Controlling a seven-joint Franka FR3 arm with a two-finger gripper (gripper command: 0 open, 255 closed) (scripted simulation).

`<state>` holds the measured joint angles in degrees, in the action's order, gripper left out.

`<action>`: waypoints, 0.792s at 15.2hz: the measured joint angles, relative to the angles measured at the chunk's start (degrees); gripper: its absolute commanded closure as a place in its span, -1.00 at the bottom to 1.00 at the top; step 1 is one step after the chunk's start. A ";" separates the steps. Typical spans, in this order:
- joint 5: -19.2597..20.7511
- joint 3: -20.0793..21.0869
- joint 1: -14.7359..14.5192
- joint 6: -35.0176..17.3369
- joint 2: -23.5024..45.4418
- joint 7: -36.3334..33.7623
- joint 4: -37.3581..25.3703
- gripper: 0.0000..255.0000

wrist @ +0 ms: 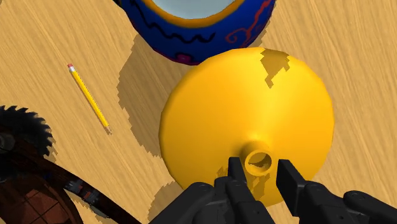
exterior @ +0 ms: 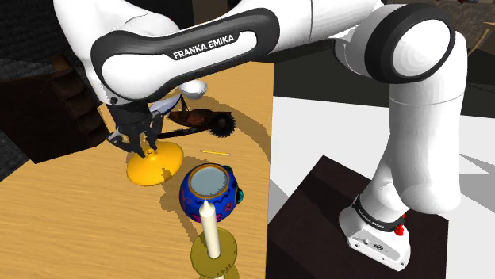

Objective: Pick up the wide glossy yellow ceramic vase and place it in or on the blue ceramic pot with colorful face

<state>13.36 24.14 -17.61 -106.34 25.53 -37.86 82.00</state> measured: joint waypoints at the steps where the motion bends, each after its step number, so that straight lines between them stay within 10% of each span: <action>1: -0.09 0.04 -0.02 0.80 -0.13 0.14 -0.69 1.00; 12: -0.18 0.23 -1.10 9.01 0.37 0.86 -9.49 1.00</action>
<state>13.18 24.37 -18.72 -97.32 25.90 -37.00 72.51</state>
